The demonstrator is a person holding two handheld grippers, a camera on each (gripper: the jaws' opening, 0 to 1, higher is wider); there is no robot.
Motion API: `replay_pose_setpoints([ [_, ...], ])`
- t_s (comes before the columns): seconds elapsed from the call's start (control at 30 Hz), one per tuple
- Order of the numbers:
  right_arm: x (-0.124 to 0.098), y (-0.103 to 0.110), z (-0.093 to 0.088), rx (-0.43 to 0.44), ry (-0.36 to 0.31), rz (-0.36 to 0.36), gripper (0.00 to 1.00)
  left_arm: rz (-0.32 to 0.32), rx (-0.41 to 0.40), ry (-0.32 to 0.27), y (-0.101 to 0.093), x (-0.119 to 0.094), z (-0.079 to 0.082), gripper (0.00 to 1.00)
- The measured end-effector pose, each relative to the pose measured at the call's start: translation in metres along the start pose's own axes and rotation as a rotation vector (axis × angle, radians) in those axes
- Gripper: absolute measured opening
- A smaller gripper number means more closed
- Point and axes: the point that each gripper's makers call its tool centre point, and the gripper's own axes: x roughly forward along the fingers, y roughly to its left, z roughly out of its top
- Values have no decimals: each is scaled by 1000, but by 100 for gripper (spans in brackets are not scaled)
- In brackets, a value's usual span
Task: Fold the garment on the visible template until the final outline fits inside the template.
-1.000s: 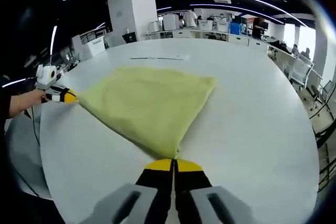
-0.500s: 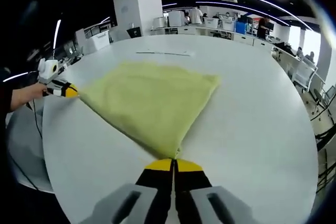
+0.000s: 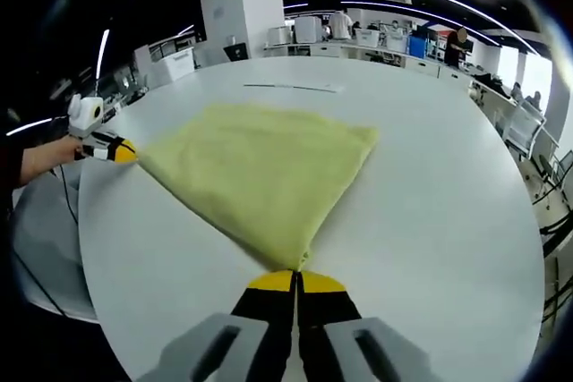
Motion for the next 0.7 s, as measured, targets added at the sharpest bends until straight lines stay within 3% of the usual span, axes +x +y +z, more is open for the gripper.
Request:
replay_pose_setpoints([
  [0.2, 0, 2, -2, -49, 16, 20, 0, 0, -20, -4, -1, -1, -1, 0],
  [0.37, -2, -4, 6, -29, -5, -20, 0, 1, -43, -16, -1, 1, -1, 0],
  [0.57, -15, -1, 20, 41, -40, -32, 44, 16, -71, -49, -2, -7, 12, 33],
  [0.7, -30, 12, 41, 16, -101, -17, 65, 12, -37, -144, -10, -22, 39, 46],
])
